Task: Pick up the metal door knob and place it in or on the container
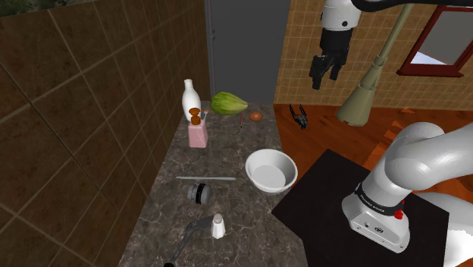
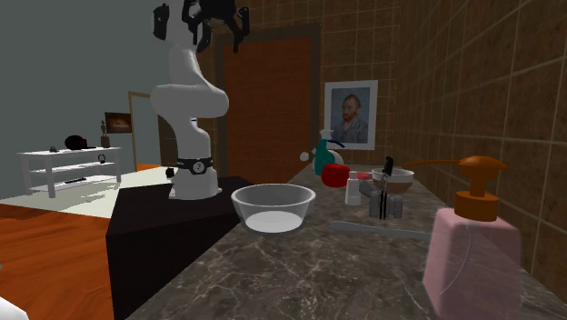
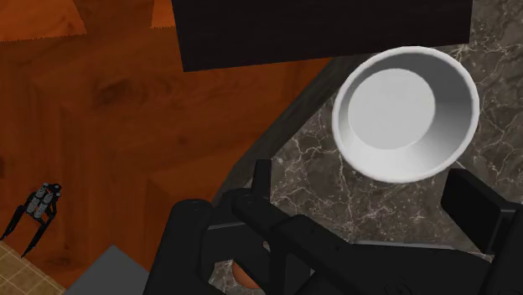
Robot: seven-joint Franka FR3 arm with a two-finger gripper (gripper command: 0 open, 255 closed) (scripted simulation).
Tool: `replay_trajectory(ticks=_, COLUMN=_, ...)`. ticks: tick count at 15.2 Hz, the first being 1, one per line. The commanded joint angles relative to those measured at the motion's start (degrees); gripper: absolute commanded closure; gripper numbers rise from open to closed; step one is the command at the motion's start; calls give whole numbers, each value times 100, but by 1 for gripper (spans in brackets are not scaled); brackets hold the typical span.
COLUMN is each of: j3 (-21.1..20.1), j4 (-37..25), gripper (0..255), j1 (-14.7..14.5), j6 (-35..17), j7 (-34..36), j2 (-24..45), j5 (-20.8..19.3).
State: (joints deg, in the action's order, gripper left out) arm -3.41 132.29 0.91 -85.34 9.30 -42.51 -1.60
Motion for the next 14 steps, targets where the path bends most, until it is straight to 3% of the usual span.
replay_trajectory(ticks=1, j3=0, j4=0, gripper=0, j1=0, j6=0, j7=0, j2=0, j5=0)
replay_trajectory(ticks=14, j3=-826, j4=464, gripper=0, j1=-509, j6=-2188, j7=391, j2=1551, j5=446)
